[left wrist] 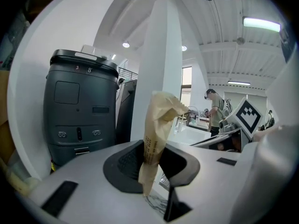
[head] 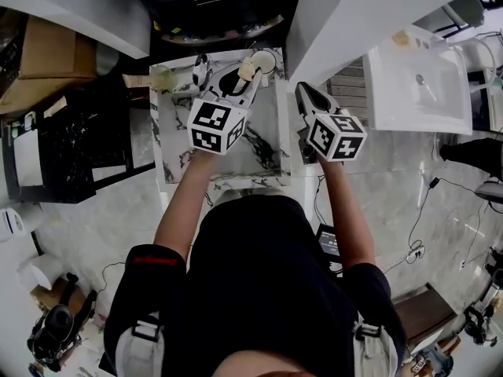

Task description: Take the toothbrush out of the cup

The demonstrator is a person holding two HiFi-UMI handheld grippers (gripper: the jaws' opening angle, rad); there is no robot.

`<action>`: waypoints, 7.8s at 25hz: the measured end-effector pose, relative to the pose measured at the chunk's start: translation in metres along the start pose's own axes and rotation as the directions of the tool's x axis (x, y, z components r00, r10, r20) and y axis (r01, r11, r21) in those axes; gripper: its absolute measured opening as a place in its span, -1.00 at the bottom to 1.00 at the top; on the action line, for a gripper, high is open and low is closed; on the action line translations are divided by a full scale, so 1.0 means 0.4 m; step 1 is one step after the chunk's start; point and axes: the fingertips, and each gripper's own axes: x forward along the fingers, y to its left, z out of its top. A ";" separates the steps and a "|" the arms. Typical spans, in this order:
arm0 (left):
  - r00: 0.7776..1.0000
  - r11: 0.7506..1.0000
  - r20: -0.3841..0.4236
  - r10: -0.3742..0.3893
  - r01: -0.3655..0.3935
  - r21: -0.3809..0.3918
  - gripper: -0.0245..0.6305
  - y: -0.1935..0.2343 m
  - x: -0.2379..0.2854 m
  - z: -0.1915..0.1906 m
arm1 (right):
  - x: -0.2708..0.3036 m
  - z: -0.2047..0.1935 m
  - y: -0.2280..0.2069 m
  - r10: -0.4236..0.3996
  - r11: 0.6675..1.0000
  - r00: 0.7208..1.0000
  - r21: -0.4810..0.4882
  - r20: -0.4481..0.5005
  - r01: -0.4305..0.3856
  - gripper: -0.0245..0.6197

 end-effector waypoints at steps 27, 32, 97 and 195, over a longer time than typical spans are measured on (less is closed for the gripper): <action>0.979 0.976 0.059 0.196 -0.189 -0.106 -0.65 0.067 -0.244 -0.022 | 0.068 0.028 0.147 0.178 0.975 0.983 -0.128 -0.034 -0.181 -0.82; 0.976 0.974 0.075 0.203 -0.193 -0.116 -0.65 0.077 -0.279 -0.015 | 0.075 0.016 0.188 0.190 0.971 0.981 -0.139 -0.046 -0.195 -0.82; 0.976 0.942 -0.010 0.217 -0.212 -0.261 -0.65 0.658 -0.709 -0.229 | 0.519 -0.172 0.805 0.196 0.940 0.967 -0.249 -0.162 -0.232 -0.81; 0.960 0.906 0.006 0.280 -0.262 -0.333 -0.65 0.717 -0.718 -0.230 | 0.638 -0.130 0.833 0.099 0.885 0.975 -0.430 -0.201 -0.178 -0.68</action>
